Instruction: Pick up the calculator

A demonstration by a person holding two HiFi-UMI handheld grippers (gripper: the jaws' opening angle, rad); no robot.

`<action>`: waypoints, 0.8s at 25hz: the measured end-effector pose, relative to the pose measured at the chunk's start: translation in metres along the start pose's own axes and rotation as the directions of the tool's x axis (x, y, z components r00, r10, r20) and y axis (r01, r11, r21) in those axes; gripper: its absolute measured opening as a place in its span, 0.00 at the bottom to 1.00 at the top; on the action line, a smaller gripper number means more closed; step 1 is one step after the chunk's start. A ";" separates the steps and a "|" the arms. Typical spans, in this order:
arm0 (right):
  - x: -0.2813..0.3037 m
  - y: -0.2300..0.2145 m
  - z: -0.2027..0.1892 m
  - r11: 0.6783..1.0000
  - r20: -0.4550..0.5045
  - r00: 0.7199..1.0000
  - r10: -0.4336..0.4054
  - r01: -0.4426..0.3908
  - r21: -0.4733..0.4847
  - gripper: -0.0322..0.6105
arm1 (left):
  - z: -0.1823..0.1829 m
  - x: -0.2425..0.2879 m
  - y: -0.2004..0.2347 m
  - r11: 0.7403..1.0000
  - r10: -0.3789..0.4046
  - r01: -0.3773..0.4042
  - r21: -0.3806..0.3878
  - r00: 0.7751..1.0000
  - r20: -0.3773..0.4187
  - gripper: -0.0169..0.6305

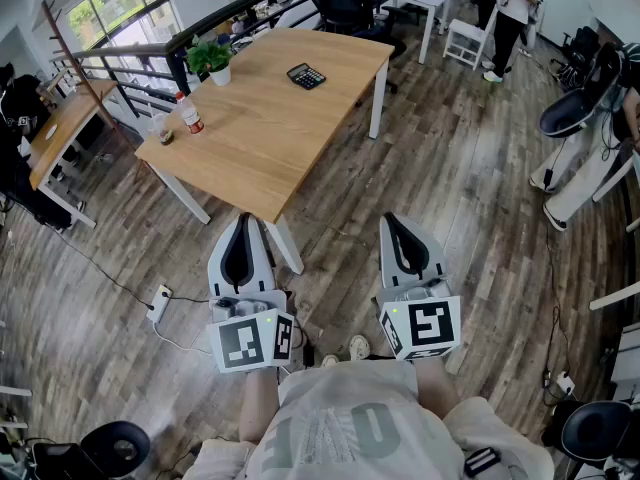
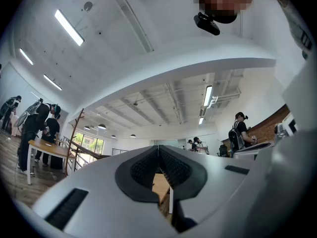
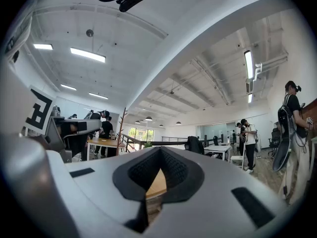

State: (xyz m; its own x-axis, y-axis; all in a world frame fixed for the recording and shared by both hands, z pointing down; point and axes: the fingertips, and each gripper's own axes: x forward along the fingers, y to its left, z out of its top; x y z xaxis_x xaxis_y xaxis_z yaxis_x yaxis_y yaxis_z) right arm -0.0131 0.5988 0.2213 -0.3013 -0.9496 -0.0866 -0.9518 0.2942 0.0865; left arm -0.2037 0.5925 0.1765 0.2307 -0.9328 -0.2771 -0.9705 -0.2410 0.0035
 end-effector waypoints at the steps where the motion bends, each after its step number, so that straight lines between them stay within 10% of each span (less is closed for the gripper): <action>1: -0.001 0.000 0.000 1.000 -0.003 1.000 -0.004 0.004 0.004 0.08 | -0.001 0.000 0.000 1.000 0.001 -0.001 0.000 1.000 -0.003 0.04; 20: 0.005 -0.030 -0.011 1.000 0.003 1.000 0.002 -0.002 0.028 0.08 | -0.013 0.024 -0.028 1.000 -0.023 0.024 0.019 0.999 -0.035 0.04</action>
State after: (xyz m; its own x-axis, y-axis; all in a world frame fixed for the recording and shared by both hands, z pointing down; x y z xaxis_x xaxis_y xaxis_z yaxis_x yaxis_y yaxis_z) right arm 0.0150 0.5842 0.2293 -0.3038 -0.9486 -0.0892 -0.9523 0.2995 0.0587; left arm -0.1699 0.5735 0.1823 0.2554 -0.9358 -0.2432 -0.9659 -0.2580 -0.0215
